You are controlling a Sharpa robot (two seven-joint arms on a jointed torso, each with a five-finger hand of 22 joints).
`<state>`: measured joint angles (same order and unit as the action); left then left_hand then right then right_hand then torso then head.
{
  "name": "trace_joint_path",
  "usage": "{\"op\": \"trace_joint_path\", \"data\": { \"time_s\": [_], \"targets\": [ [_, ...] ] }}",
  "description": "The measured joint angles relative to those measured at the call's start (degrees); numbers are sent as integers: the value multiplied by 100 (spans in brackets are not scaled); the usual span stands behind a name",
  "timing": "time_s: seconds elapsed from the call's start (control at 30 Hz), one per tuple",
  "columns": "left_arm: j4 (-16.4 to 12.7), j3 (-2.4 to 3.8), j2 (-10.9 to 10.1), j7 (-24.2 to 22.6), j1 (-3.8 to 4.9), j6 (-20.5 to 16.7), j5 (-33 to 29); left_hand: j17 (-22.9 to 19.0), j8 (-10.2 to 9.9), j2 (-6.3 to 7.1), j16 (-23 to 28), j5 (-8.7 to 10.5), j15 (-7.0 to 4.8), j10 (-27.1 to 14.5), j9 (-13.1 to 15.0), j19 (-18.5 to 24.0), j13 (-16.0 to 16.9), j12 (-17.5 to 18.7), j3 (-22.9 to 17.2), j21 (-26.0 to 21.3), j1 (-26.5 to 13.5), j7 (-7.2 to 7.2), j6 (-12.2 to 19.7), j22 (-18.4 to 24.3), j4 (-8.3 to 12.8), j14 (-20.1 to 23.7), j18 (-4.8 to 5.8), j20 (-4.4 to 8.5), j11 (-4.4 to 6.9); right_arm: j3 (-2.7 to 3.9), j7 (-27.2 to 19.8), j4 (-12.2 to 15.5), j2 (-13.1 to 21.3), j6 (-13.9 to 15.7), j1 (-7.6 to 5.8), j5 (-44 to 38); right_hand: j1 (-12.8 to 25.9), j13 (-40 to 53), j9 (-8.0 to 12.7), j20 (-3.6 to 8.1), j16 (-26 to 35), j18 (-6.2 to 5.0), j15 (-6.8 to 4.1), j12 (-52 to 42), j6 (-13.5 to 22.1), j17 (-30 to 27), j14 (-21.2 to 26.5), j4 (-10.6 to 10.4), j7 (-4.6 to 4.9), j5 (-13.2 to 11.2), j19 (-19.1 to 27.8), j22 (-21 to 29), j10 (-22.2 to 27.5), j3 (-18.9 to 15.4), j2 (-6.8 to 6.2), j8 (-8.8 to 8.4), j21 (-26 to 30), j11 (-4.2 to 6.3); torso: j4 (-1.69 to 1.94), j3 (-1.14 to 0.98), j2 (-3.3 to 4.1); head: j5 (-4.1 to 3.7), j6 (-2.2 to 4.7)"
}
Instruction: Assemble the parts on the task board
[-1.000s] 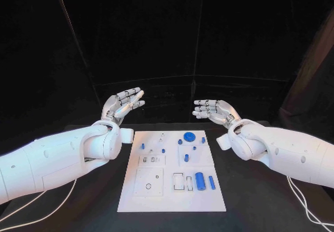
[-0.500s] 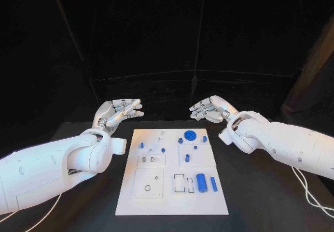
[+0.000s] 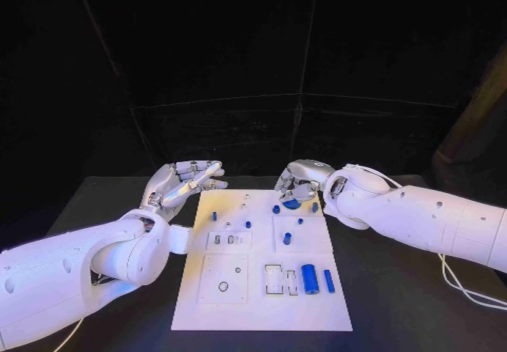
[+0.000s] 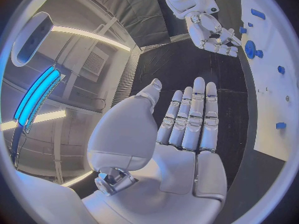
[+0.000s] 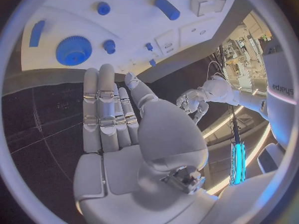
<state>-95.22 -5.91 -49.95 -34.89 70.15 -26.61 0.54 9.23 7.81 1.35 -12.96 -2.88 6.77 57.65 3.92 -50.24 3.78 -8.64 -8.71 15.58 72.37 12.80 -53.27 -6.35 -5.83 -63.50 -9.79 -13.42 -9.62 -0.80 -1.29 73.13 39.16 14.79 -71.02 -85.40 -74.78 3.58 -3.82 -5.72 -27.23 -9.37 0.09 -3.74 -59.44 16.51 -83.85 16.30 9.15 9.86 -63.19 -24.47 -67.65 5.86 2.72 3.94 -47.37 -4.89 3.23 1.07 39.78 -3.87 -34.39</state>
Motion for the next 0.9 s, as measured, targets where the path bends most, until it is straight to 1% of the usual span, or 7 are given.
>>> {"op": "trace_joint_path", "data": {
  "time_s": [0.07,0.17,0.33,0.63,0.67,0.73,0.9],
  "targets": [
    [-19,0,-8,7,0,15,5,0,0,0,18,0,0,0,0,0,0,3,8,0,0,8,-8,2,8,0,1,0,0,0,96,1,-25,-95,-13,-207,40,0,0,28,-178,0,0,0,0,130,0,2,0,0,39,-85,37,22,-40,0,-129,7,8,1,36,-14,15],
    [-56,0,-32,18,0,37,10,0,0,0,34,0,0,0,-5,0,0,28,8,0,0,8,-8,8,8,0,1,0,0,1,220,-5,-64,-220,-22,-477,60,0,0,-10,-414,1,0,0,19,309,0,-11,-18,0,95,-248,166,70,-60,0,-338,-24,15,5,98,-31,41],
    [-101,0,-53,38,2,67,16,3,-21,0,34,0,0,0,-5,0,1,45,8,-26,0,8,-8,17,8,0,0,0,0,1,341,-9,-100,-357,-27,-742,85,-1,0,-20,-770,0,0,0,29,563,0,-17,-28,0,-5,-869,206,143,-85,0,-873,-22,19,5,173,-41,62],
    [-130,2,-70,109,4,85,23,28,-70,-23,60,0,10,-1,-12,-43,-4,115,39,-27,-23,9,-8,33,39,-52,2,-6,0,3,439,28,-148,-524,-32,-997,148,-1,0,-33,-1334,1,0,0,38,924,1,-33,-37,0,-323,-1912,227,282,-87,0,-1693,-43,36,11,261,-38,108],
    [-129,2,-71,123,4,86,23,28,-70,-23,60,0,10,-1,-12,-43,-4,115,39,-27,-23,8,-8,37,39,-52,1,-6,0,3,445,30,-155,-545,-32,-1025,152,-1,0,-33,-1408,9,0,0,38,987,1,-24,-37,0,-340,-1989,227,302,-90,0,-1752,-43,38,11,269,-38,109],
    [-128,2,-73,143,4,89,24,28,-71,-23,60,0,10,-1,-12,-43,-4,115,39,-27,-23,8,-8,38,39,-52,2,-6,0,3,452,30,-165,-576,-32,-1062,152,-1,0,-41,-1555,95,0,0,38,1126,1,-34,-37,0,-389,-2123,227,313,-90,0,-1849,-44,42,11,285,-38,109],
    [-121,2,-78,182,5,93,25,34,-93,-48,60,0,10,-1,-12,-60,-3,142,23,-27,3,8,-8,41,55,-52,2,-23,0,2,460,-8,-205,-640,-32,-1132,155,-1,0,-46,-1805,95,0,0,38,1345,1,-43,-37,0,-422,-2311,227,415,-86,0,-2001,-44,51,11,312,-44,103]
  ]
}}
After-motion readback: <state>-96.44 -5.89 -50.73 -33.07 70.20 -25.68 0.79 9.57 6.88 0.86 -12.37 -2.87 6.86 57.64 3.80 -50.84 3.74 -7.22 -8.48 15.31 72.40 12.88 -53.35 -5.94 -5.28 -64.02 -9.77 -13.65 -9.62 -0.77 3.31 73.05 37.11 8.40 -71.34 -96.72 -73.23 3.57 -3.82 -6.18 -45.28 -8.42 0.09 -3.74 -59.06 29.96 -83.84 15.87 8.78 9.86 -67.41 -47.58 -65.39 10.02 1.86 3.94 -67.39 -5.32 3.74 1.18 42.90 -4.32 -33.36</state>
